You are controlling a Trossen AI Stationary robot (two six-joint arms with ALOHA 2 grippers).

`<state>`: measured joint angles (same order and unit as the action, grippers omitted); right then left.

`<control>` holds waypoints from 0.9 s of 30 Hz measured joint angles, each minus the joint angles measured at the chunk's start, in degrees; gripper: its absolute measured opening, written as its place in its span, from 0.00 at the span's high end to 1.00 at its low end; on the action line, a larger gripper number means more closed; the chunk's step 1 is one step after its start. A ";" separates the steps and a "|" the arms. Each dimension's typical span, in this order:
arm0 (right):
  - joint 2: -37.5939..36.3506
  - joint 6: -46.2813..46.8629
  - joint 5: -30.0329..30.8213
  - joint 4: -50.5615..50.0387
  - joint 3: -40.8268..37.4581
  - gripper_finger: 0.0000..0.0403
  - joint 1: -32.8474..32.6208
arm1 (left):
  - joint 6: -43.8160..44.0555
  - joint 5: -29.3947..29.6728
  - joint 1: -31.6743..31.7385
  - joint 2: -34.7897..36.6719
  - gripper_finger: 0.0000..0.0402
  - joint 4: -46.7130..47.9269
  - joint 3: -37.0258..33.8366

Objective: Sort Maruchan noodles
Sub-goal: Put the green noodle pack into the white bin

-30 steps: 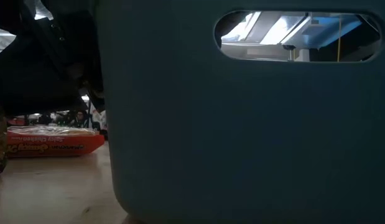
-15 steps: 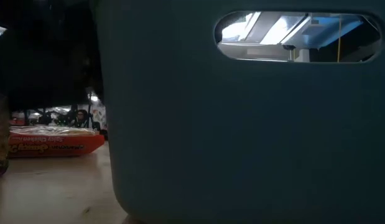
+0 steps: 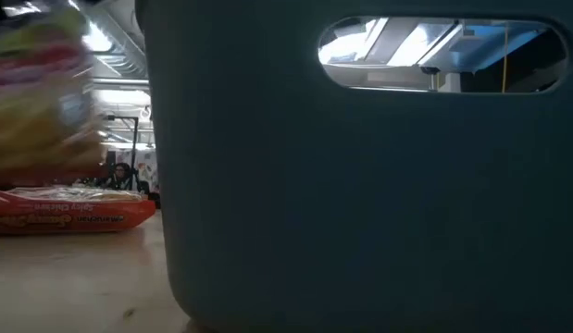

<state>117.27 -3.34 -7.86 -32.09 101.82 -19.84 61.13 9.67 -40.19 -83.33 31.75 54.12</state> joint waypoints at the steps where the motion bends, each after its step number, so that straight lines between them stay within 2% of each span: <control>1: -1.81 -0.17 0.16 -1.78 -1.69 0.47 -0.13 | -2.47 0.72 1.22 0.48 0.72 1.05 1.00; 5: -11.21 1.67 -0.13 0.63 -12.80 0.49 -0.16 | -14.57 1.86 7.17 2.42 0.72 5.20 5.23; 11: -29.01 4.12 5.32 18.05 -38.65 0.49 0.99 | -34.38 -0.41 19.26 2.77 0.72 7.85 9.93; 17: -44.00 4.83 7.89 32.23 -58.56 0.49 5.57 | -51.20 -2.33 34.00 2.75 0.72 8.56 11.73; 22: -51.57 4.57 8.77 36.74 -68.52 0.49 10.97 | -62.18 -3.65 44.39 2.75 0.72 7.48 13.47; 27: -54.59 4.51 8.18 37.27 -72.97 0.49 15.41 | -69.78 -6.48 51.77 1.93 0.72 3.51 15.63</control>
<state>62.68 1.17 0.33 5.18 28.85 -4.43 -8.65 3.19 11.59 -81.40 35.26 69.75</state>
